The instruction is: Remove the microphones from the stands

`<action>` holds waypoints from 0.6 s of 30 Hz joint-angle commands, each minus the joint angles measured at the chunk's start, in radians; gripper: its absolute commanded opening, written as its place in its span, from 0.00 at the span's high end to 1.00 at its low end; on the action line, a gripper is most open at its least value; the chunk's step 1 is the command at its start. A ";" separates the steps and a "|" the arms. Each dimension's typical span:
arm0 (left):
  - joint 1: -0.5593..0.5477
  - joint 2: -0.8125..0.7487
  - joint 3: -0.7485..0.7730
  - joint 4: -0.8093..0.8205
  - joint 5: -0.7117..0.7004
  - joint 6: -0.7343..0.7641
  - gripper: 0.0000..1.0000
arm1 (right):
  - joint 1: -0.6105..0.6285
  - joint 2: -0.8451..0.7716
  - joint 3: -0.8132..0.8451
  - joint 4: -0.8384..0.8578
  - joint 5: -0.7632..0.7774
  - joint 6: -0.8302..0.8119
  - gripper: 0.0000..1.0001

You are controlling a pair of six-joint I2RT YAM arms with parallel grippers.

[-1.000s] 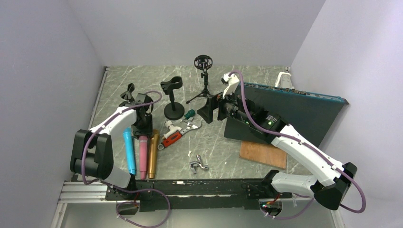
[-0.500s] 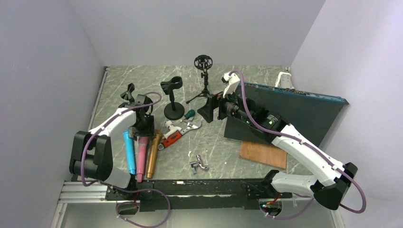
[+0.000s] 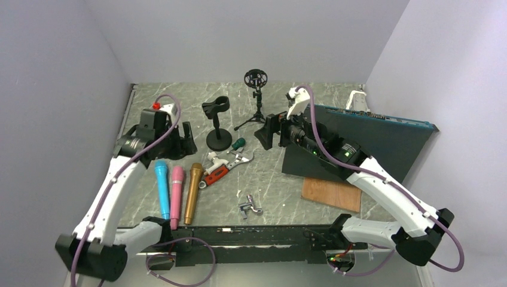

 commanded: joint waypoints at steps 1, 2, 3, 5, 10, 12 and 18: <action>0.004 -0.152 0.035 0.086 0.184 -0.051 0.05 | -0.004 -0.094 0.022 -0.062 0.120 0.030 0.00; 0.003 -0.192 0.029 0.108 0.205 -0.063 0.04 | -0.004 -0.116 0.012 -0.074 0.132 0.048 0.00; 0.003 -0.239 0.018 0.132 0.220 -0.075 0.02 | -0.003 -0.138 0.001 -0.085 0.140 0.065 0.00; 0.003 -0.305 0.001 0.171 0.249 -0.090 0.01 | -0.005 -0.186 -0.026 -0.112 0.159 0.103 0.00; 0.003 -0.442 -0.009 0.227 0.293 -0.091 0.01 | -0.003 -0.336 -0.092 -0.183 0.221 0.208 0.00; 0.003 -0.503 -0.029 0.270 0.317 -0.085 0.00 | -0.004 -0.389 -0.110 -0.211 0.248 0.244 0.00; 0.003 -0.630 -0.049 0.324 0.389 -0.080 0.00 | -0.005 -0.508 -0.122 -0.337 0.325 0.372 0.00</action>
